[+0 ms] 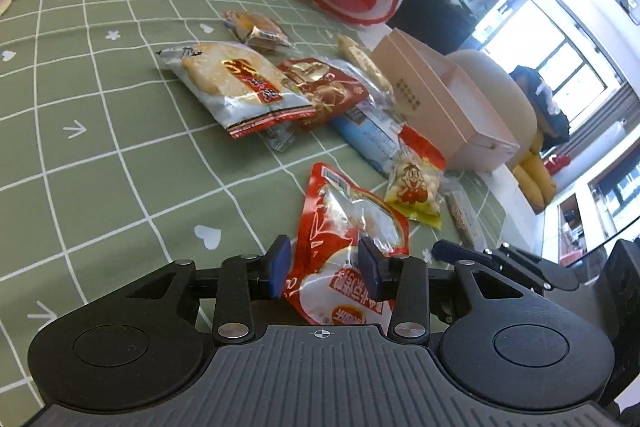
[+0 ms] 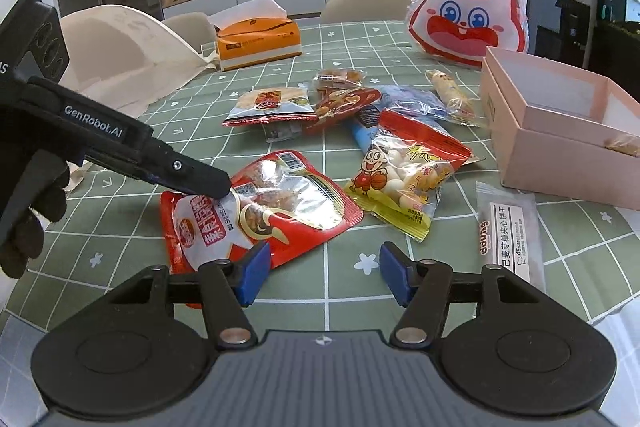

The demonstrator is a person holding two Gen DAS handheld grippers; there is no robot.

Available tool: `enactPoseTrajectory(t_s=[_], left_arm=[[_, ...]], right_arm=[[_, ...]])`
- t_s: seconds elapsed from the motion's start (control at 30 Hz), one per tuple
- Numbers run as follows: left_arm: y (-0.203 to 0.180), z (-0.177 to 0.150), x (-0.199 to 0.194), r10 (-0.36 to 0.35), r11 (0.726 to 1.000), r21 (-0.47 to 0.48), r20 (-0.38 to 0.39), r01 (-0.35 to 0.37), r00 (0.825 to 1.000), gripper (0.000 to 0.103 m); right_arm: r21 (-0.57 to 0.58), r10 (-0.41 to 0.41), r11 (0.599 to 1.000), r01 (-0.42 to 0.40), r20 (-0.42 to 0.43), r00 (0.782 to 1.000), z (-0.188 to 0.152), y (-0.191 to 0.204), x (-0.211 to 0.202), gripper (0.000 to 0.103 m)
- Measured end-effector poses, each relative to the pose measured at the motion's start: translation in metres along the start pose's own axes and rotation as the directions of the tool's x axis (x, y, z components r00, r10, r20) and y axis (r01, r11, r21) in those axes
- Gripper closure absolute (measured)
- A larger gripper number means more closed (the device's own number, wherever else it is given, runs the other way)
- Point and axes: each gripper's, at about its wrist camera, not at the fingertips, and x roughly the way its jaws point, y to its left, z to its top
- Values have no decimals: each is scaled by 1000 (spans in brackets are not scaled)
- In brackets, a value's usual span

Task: Organize snacks
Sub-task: 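Reach the right tool to the red-and-white snack bag and grasp it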

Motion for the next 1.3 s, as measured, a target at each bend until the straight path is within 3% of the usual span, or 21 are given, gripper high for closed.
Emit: enactPoseTrajectory(t_s=[0.3,0.5,0.57,0.67,0.8,0.93,1.03,1.1,1.3], left_arm=[[10,2,11,-115,993,-37,-6,115,993,62],[3,4,24,-128,990,-52,25,129,991,62],[8,7,23,-141,987,-81,17,142,990,64],[13,9,19,-108,991,-73,6,108,994,74],[22,12,18,-114,989,-93,0,113,993,79],[32,10,26,-209,968,-146,-13,205,978,79],[31,8,32,-273,950,-168,-34,263,962,75],[24,8,30,-279,950,-155,-46,269,959,63],[-21,3,19,-203,979,-32,-96,200,975,48]], right_arm=[[6,1,1000,-1,3,1000,-1,1,0,43],[33,22,999,-23,9,1000,-1,-5,-1,43],[43,31,999,-31,13,999,-2,-7,-3,49],[48,26,998,-27,15,1000,-3,-9,-5,56],[28,13,1000,-13,9,1000,-6,-6,-9,57],[37,23,999,-24,10,1000,-6,-8,-10,57],[41,29,999,-29,11,1000,-6,-9,-10,57],[48,37,998,-37,12,999,-6,-10,-10,57],[81,77,994,-78,21,997,-8,-19,-14,61]])
